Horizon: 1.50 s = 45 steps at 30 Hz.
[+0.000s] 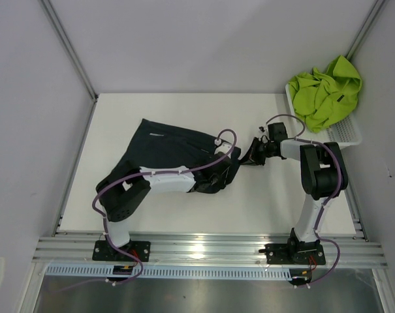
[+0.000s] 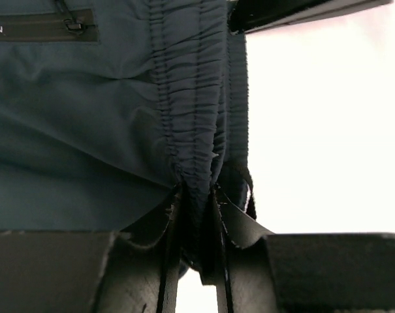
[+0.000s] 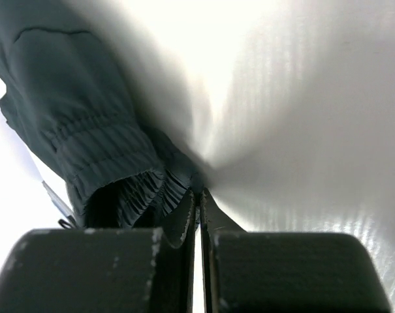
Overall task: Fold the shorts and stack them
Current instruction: Fold the shorts
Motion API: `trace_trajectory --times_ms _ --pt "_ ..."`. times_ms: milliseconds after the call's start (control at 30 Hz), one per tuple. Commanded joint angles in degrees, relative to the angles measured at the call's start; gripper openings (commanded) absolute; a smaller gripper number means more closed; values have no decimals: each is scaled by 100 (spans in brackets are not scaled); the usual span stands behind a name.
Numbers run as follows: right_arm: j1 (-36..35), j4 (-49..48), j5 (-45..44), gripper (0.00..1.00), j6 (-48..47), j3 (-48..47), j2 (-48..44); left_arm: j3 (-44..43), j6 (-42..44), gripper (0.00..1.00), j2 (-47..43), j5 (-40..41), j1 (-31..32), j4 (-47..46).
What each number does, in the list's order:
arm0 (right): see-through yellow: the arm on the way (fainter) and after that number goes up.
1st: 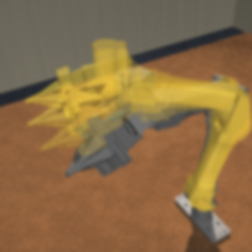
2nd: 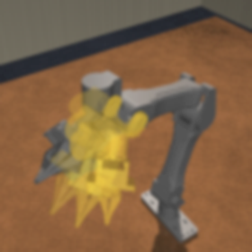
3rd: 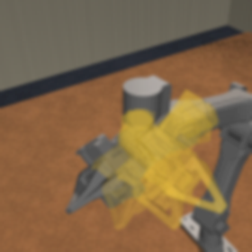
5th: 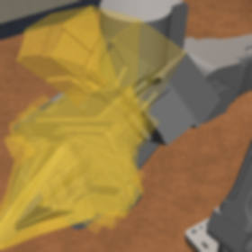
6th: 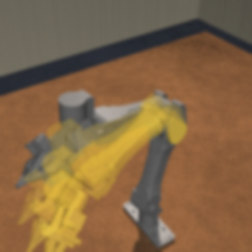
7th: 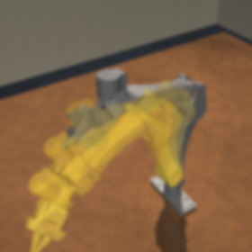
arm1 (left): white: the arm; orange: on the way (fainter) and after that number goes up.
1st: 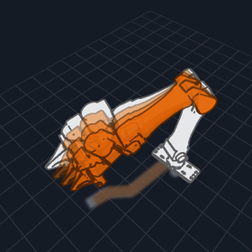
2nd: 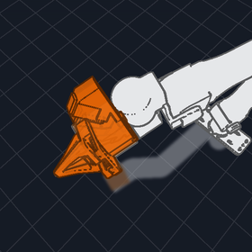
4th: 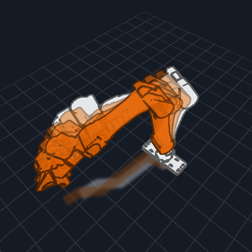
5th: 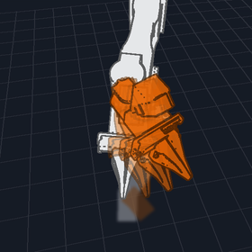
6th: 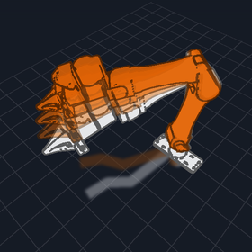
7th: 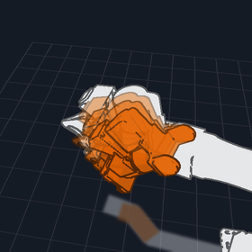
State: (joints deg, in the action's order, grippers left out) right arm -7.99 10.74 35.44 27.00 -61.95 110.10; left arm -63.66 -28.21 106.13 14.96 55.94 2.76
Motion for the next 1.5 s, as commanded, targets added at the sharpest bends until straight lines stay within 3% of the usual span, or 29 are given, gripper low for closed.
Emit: trace_trajectory --times_ms 0,367,767,933,1100,1267,1433,1467 --pt "140 -213 103 0 130 -256 151 3 149 25 -303 270 162 127" --pt "192 -266 7 0 226 -432 213 -375 79 34 57 25 365 892" --pt "210 -363 -72 0 367 -870 529 -946 -97 47 900 -898 373 989" --pt "228 -265 -64 0 349 -1064 670 -1026 -150 61 753 -1004 356 928" --pt "263 -275 6 3 367 -1117 714 -754 -176 89 313 -1241 233 980" --pt "298 -309 86 27 411 -1126 670 -473 -255 99 -346 -1670 -4 840" --pt "359 -336 139 44 481 -898 338 -270 -238 99 -1225 -2128 -382 866" --pt "394 -379 139 52 499 -845 258 -209 -238 99 -1339 -2225 -530 883"
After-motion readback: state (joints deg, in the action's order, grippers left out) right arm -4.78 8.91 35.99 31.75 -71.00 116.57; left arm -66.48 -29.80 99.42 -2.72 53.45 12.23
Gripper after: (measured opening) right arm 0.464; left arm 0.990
